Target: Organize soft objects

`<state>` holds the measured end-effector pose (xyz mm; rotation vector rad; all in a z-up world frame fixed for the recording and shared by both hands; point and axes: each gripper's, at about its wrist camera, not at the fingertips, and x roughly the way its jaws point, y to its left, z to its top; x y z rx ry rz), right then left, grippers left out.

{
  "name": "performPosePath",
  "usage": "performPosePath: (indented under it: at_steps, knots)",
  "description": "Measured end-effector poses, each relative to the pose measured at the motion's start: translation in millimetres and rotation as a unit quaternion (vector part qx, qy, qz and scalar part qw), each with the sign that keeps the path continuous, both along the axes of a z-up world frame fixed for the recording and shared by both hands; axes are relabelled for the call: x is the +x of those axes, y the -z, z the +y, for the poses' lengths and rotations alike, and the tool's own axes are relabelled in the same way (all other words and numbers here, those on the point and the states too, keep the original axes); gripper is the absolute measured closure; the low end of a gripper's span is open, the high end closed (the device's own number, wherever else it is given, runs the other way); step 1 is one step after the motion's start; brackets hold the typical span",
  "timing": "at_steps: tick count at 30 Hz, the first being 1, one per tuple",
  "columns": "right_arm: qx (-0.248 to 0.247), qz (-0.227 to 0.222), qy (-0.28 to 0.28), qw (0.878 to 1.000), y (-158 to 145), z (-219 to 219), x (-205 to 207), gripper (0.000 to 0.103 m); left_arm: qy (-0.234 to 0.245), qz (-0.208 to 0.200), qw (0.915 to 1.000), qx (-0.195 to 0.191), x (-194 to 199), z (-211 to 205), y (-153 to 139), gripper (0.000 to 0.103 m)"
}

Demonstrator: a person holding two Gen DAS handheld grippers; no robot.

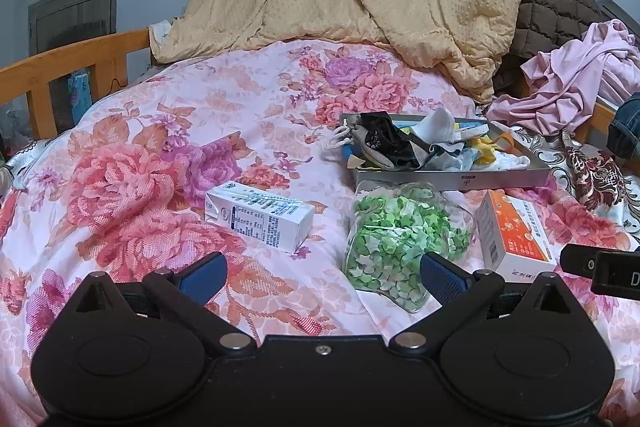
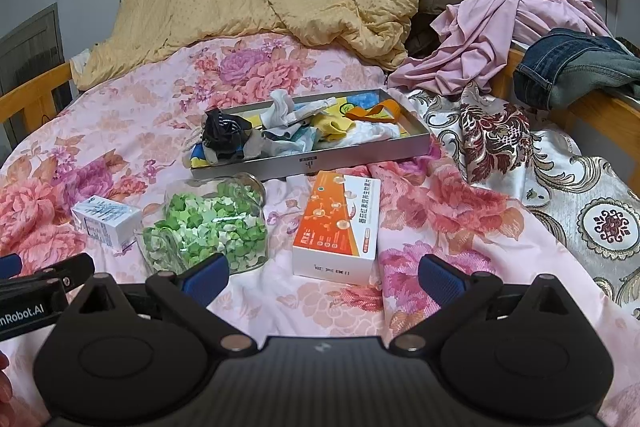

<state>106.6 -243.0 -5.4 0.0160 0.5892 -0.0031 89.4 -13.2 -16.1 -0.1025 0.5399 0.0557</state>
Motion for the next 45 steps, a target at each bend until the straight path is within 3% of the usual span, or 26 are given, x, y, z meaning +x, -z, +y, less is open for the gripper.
performPosePath:
  at_steps: [45]
  knots:
    - [-0.001, 0.002, 0.000, 1.000, -0.2, 0.4, 0.1, 0.000, 0.001, 0.008, 1.0000, 0.001, 0.0, 1.3, 2.1, 0.001]
